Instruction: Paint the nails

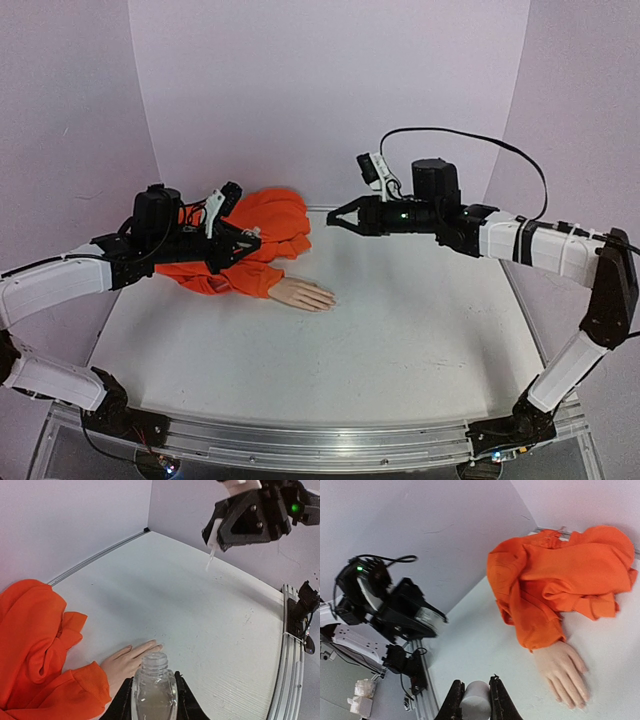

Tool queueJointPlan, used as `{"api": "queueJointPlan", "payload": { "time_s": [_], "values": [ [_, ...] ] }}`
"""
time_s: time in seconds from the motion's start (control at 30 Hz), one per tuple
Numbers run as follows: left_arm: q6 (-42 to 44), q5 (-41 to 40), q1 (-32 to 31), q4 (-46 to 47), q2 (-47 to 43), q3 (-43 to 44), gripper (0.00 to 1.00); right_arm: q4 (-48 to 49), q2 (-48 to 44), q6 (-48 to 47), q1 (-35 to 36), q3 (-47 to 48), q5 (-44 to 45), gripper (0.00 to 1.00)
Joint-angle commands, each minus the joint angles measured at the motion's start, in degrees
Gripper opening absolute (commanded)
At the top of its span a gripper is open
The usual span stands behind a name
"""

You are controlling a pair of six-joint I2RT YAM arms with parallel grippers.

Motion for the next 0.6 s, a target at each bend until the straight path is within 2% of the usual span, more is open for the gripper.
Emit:
{"api": "queueJointPlan", "payload": {
  "time_s": [0.0, 0.17, 0.3, 0.57],
  "values": [
    [-3.77, -5.47, 0.00, 1.24, -2.62, 6.44, 0.00, 1.82, 0.60, -6.70, -3.87, -4.93, -1.19, 0.00],
    [-3.81, -8.45, 0.00, 1.31, -0.16, 9.71, 0.00, -0.38, 6.05, -16.11, -4.05, -6.44, 0.44, 0.00],
    [-2.00, -12.34, 0.00, 1.46, 1.00, 10.79, 0.00, -1.09, 10.25, -20.24, -4.01, -5.98, 2.13, 0.00],
    [4.66, -13.73, 0.07, 2.31, 2.48, 9.69, 0.00, -0.90, 16.24, -22.19, -3.78, -5.84, 5.07, 0.00]
  ]
}}
